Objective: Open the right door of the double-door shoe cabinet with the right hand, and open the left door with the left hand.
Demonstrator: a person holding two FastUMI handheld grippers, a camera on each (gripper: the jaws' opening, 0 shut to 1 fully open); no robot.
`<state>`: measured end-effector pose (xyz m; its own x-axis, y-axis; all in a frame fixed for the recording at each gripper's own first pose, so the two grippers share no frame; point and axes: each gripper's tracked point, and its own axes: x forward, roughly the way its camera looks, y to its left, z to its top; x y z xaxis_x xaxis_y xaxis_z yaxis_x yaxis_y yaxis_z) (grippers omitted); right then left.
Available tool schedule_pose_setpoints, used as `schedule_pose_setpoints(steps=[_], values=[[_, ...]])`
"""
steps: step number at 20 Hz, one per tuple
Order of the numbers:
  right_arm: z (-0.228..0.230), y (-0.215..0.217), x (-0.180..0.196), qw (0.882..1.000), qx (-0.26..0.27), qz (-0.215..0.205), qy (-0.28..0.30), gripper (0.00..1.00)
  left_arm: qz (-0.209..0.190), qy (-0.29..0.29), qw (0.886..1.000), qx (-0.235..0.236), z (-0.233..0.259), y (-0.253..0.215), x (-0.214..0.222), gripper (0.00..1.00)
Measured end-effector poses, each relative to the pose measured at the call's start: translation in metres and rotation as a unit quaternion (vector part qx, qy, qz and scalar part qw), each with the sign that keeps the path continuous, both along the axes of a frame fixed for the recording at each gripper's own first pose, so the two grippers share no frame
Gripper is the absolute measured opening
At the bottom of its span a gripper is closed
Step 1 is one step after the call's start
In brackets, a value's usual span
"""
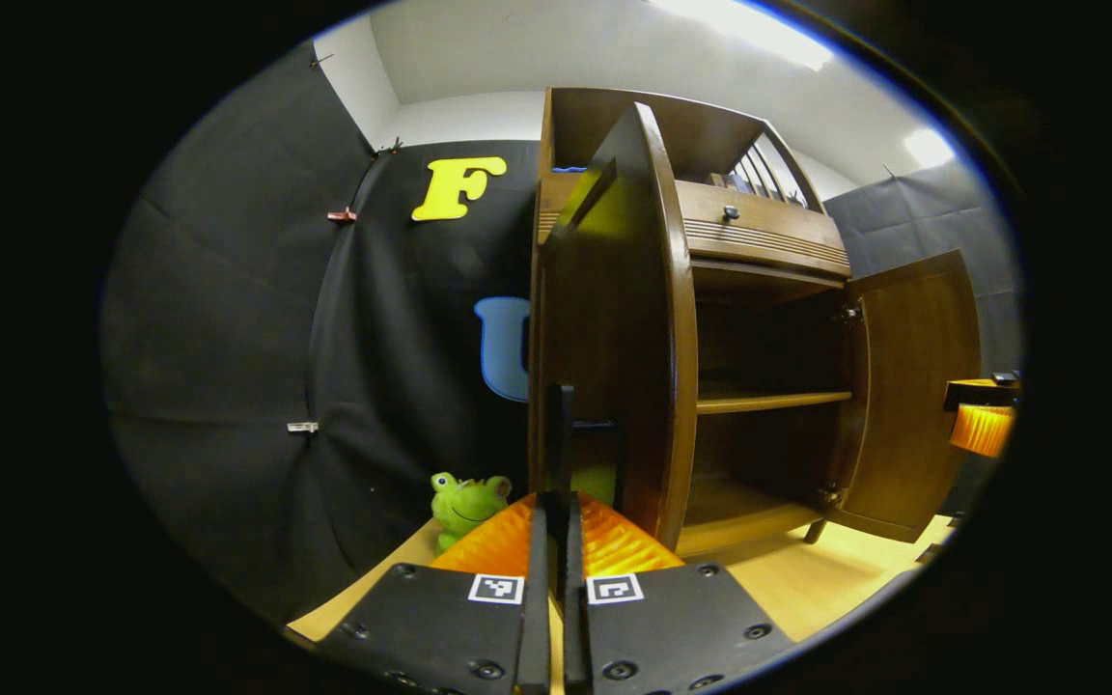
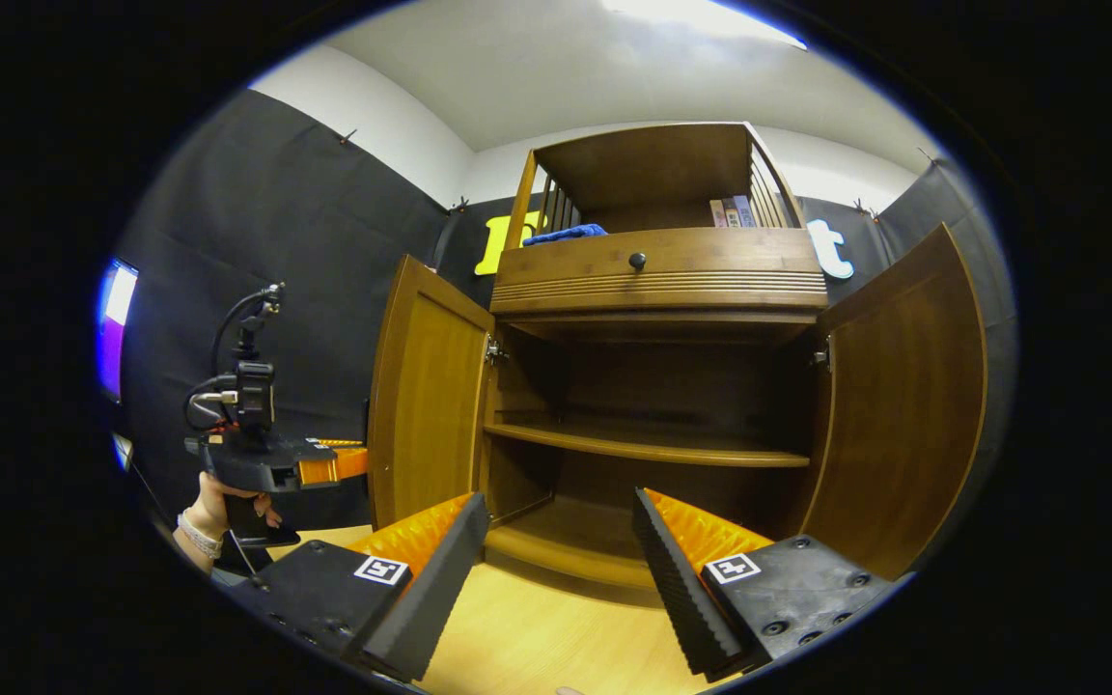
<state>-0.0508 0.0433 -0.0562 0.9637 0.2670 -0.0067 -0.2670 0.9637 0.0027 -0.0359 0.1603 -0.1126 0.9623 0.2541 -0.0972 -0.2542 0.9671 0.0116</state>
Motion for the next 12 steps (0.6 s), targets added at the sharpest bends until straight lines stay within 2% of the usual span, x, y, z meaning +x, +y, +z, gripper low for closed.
schedule_pose_setpoints(steps=[8, 12], values=[[0.003, 0.016, 0.009, 1.000, 0.008, 0.005, -0.008, 0.96, 0.024, 0.011, 1.000, 0.009, 0.002, 0.021, -0.028, 0.05], [0.006, 0.021, 0.008, 1.000, 0.008, -0.001, -0.010, 0.96, 0.016, 0.000, 1.000, 0.007, 0.016, 0.013, -0.049, 0.05]])
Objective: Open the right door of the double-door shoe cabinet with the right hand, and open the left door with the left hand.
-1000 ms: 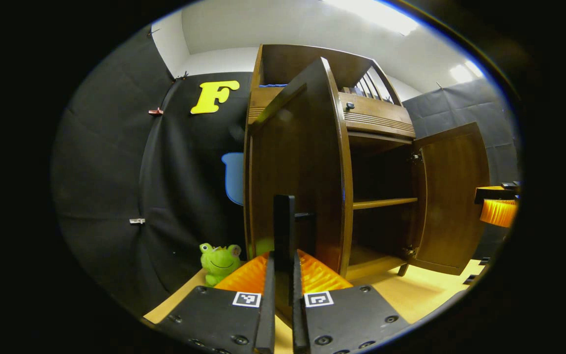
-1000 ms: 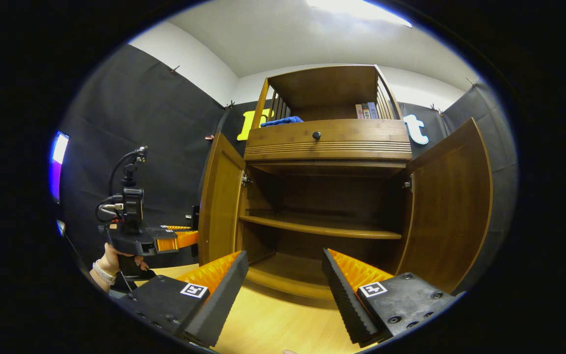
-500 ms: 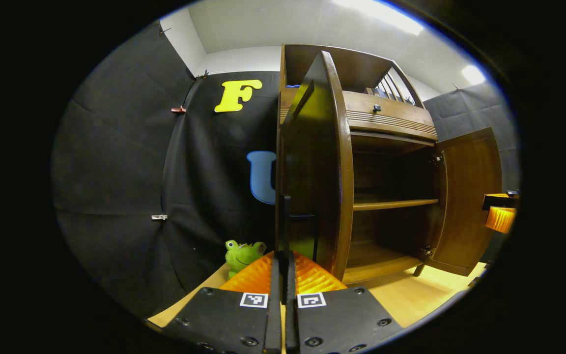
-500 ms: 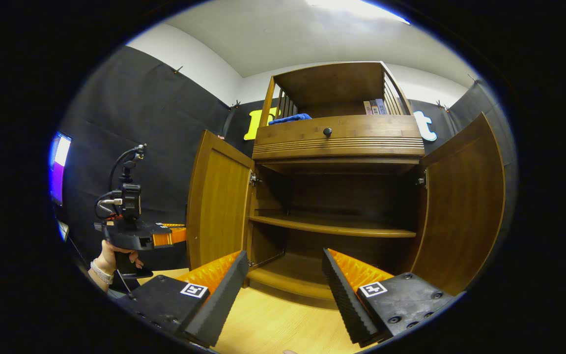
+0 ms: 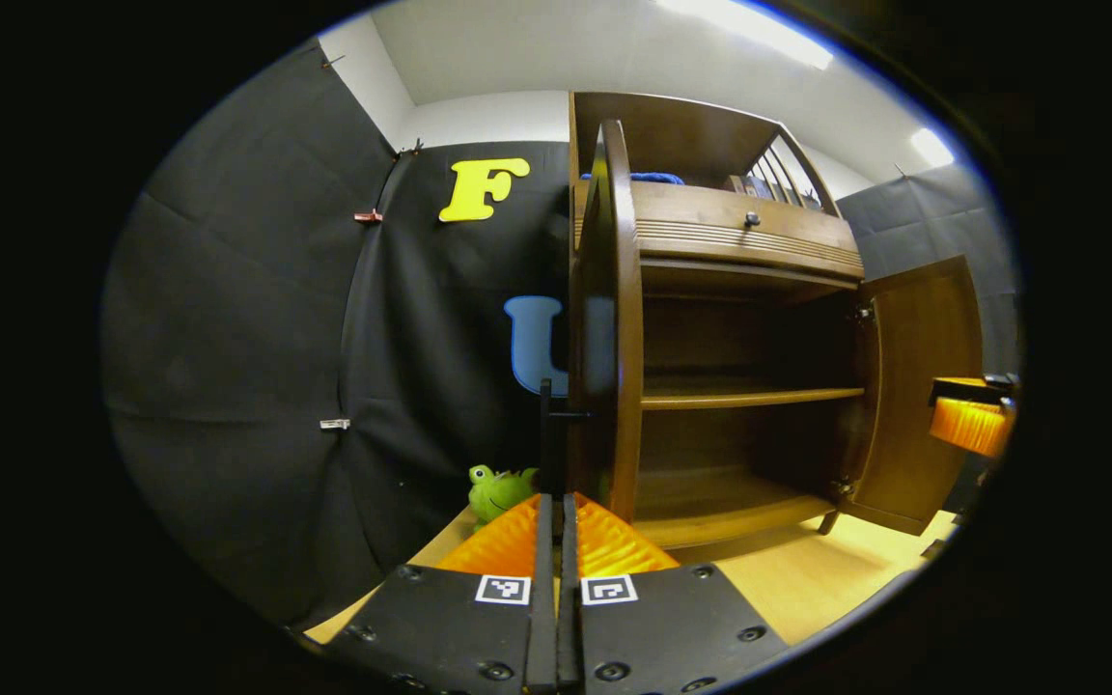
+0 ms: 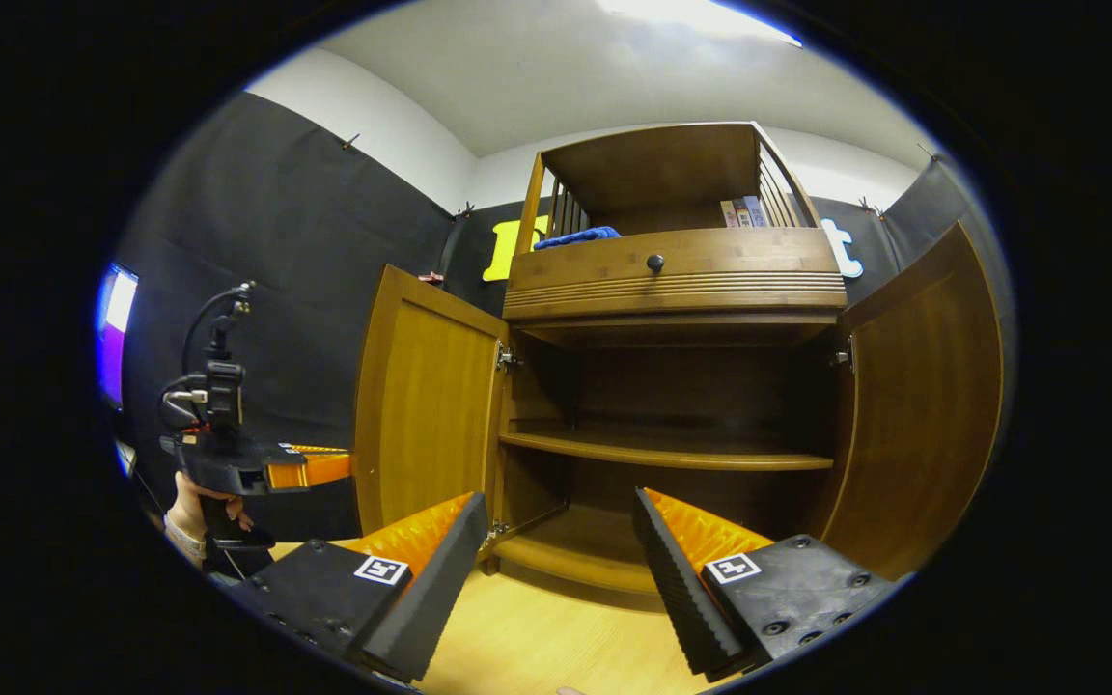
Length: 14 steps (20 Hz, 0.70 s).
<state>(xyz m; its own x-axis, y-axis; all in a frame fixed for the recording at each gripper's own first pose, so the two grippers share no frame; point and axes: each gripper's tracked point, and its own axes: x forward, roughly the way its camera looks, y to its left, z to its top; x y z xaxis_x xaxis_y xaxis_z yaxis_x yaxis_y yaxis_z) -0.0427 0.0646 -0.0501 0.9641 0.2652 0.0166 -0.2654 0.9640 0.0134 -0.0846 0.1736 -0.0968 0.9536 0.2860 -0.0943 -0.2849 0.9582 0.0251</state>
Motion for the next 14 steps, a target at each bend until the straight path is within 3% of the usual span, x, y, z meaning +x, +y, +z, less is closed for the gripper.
schedule_pose_setpoints(steps=[2, 6, 11, 13, 14], values=[[0.001, -0.002, -0.001, 1.000, -0.005, -0.011, -0.004, 0.95, 0.001, -0.011, 1.000, 0.017, 0.013, -0.008, -0.012, 0.05], [0.000, -0.007, 0.000, 0.999, -0.008, -0.034, 0.004, 0.96, -0.073, -0.010, 0.997, 0.003, 0.027, -0.065, -0.016, 0.05], [-0.002, -0.029, -0.004, 0.997, -0.011, -0.075, 0.024, 0.95, -0.128, -0.019, 0.992, -0.003, 0.046, -0.107, 0.000, 0.05], [0.000, -0.035, -0.007, 0.996, -0.009, -0.084, 0.033, 0.96, -0.146, -0.015, 0.989, -0.005, 0.045, -0.123, 0.012, 0.20], [0.002, -0.039, -0.008, 0.995, -0.008, -0.088, 0.035, 0.97, -0.148, -0.013, 0.989, -0.003, 0.044, -0.128, 0.016, 0.33]])
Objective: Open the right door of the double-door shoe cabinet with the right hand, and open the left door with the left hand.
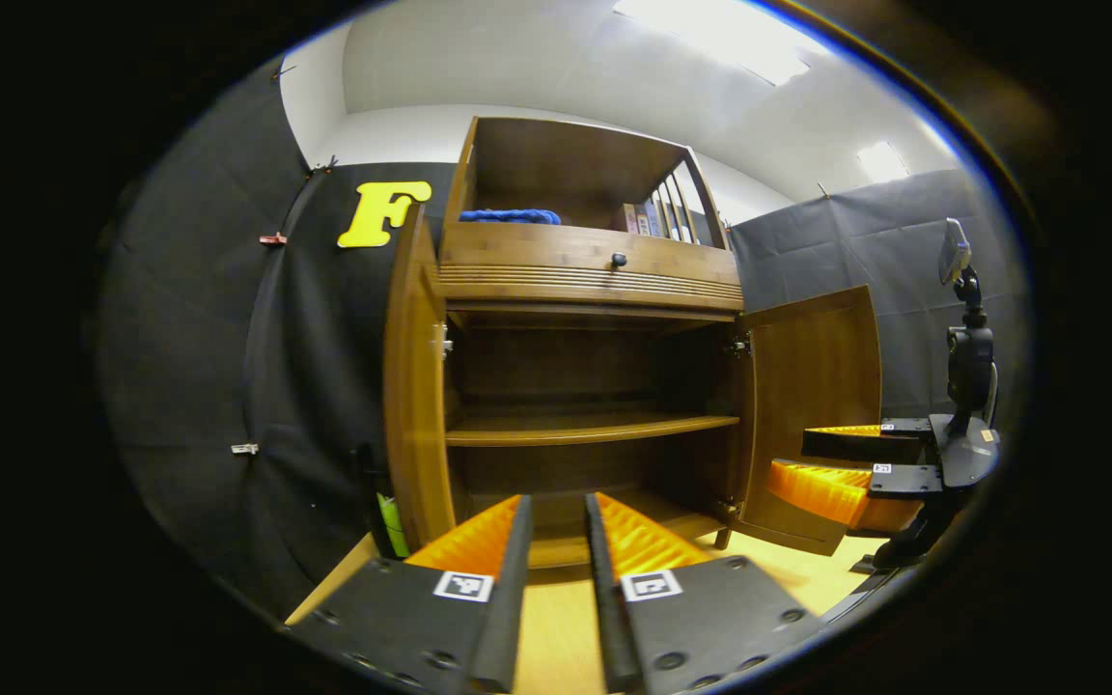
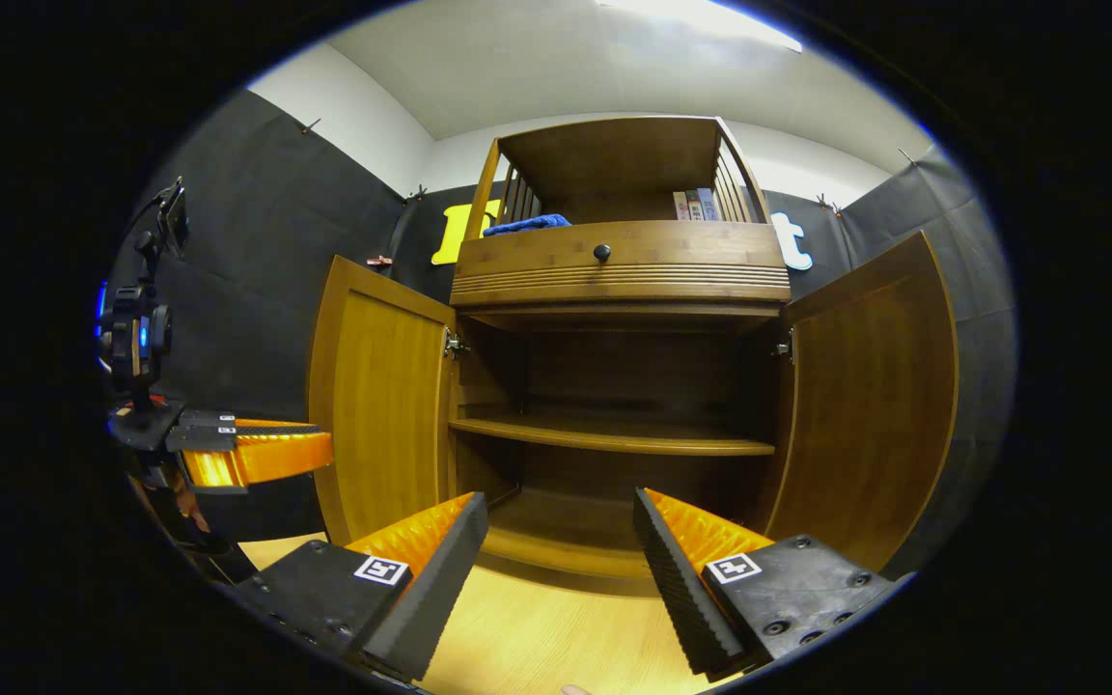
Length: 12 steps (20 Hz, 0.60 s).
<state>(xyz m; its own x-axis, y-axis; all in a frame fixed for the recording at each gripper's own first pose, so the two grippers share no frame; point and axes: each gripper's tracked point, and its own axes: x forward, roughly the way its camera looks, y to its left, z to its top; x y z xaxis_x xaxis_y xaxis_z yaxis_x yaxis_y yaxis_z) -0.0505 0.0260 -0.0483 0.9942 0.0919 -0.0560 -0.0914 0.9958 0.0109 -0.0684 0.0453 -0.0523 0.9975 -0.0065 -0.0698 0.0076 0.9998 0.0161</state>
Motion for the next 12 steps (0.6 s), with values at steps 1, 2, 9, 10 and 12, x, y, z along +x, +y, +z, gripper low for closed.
schedule_pose_setpoints(steps=[1, 2, 9, 10, 12], values=[[0.003, -0.004, 0.000, 1.000, 0.000, -0.005, -0.001, 0.97, -0.006, 0.001, 1.000, 0.003, 0.001, -0.008, 0.004, 0.46], [0.007, -0.009, 0.001, 1.000, -0.001, -0.011, -0.003, 0.96, -0.013, 0.000, 1.000, 0.005, 0.001, -0.016, 0.009, 0.58], [0.017, -0.033, 0.002, 0.999, -0.016, -0.040, -0.006, 0.95, -0.037, -0.034, 0.998, -0.025, 0.037, -0.046, 0.033, 0.99], [0.019, -0.035, 0.002, 0.999, -0.018, -0.042, -0.007, 0.97, -0.040, -0.035, 0.998, -0.027, 0.039, -0.049, 0.035, 0.97], [0.025, -0.037, 0.004, 0.999, -0.018, -0.039, -0.009, 0.99, -0.043, -0.033, 0.998, -0.025, 0.041, -0.052, 0.038, 0.97]])
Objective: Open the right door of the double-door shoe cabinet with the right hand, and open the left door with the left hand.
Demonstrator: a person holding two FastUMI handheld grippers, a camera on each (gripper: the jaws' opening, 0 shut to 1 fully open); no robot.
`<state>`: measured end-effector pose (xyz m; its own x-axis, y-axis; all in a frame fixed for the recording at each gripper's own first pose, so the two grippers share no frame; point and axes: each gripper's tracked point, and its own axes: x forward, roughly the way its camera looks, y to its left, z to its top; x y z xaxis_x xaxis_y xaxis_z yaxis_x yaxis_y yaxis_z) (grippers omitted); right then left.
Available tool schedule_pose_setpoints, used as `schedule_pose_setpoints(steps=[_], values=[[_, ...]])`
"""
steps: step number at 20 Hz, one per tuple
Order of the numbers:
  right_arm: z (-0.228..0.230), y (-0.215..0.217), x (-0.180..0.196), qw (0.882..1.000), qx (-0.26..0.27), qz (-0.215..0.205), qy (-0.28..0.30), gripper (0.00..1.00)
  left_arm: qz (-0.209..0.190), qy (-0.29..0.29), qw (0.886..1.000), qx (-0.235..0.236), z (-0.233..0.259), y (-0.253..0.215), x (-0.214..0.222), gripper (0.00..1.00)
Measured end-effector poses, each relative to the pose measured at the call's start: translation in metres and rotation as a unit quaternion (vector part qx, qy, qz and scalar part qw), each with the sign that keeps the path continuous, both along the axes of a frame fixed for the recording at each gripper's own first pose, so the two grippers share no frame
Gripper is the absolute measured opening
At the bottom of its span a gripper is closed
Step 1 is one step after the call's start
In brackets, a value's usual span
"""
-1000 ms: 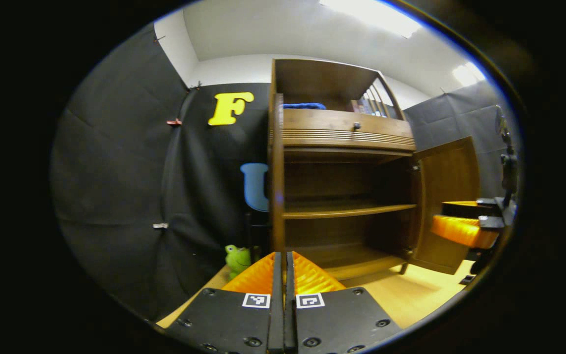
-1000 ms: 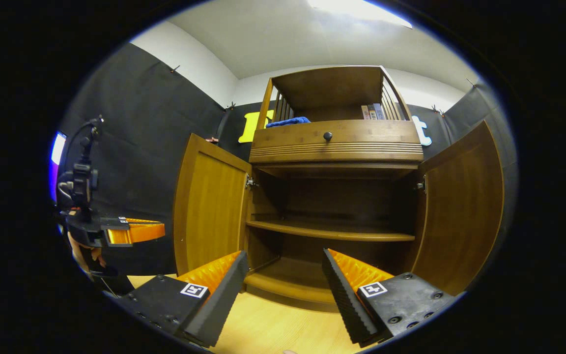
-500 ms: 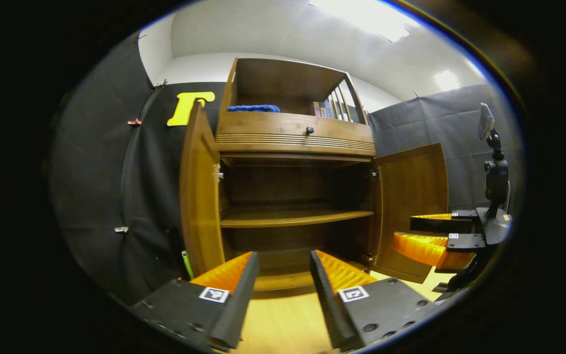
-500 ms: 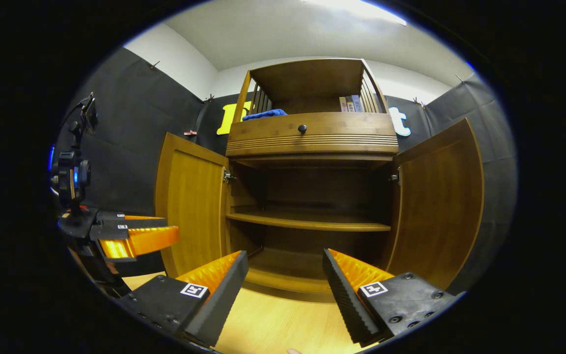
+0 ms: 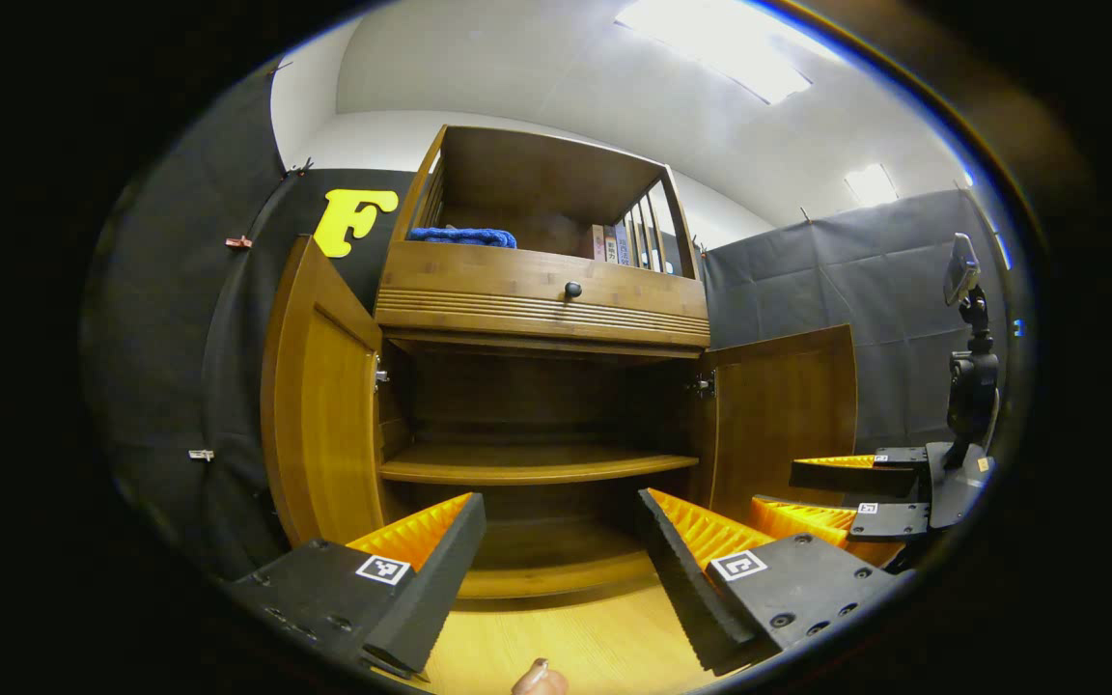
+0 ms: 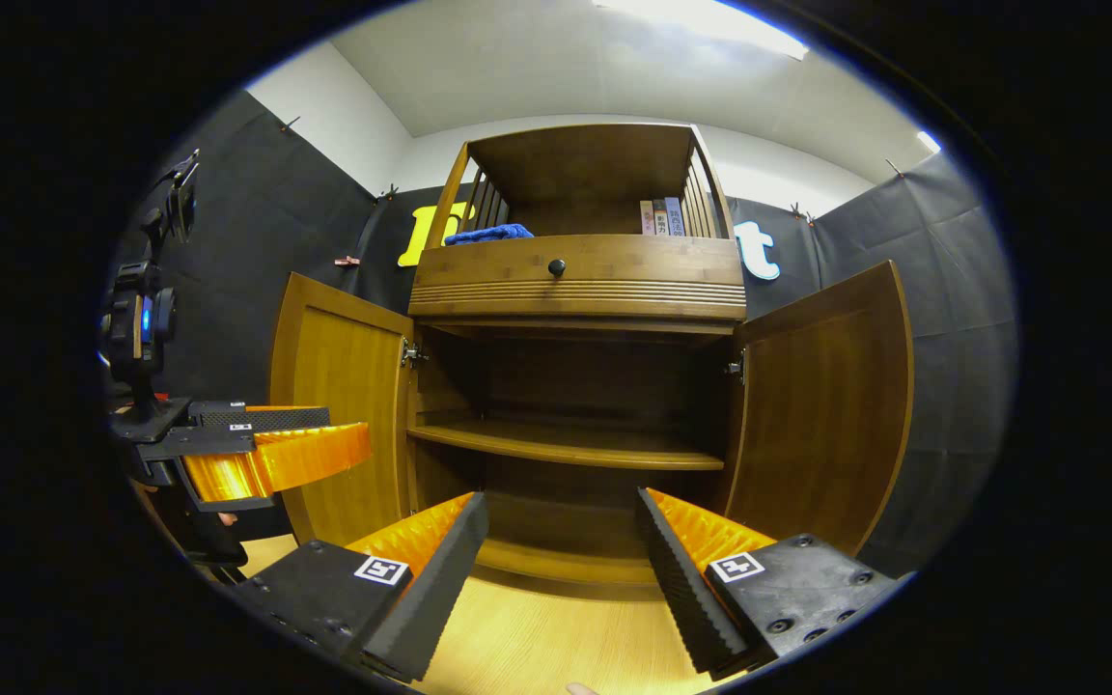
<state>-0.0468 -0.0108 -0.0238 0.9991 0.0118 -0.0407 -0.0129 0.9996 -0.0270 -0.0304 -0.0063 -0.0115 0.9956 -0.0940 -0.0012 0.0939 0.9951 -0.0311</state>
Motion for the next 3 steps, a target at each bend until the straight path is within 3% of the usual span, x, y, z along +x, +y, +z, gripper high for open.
schedule_pose_setpoints(steps=[3], values=[[0.0062, 0.0037, -0.0004, 1.000, -0.005, 0.005, -0.007, 0.99, 0.001, 0.001, 1.000, 0.006, 0.0004, -0.0010, 0.0003, 0.97]])
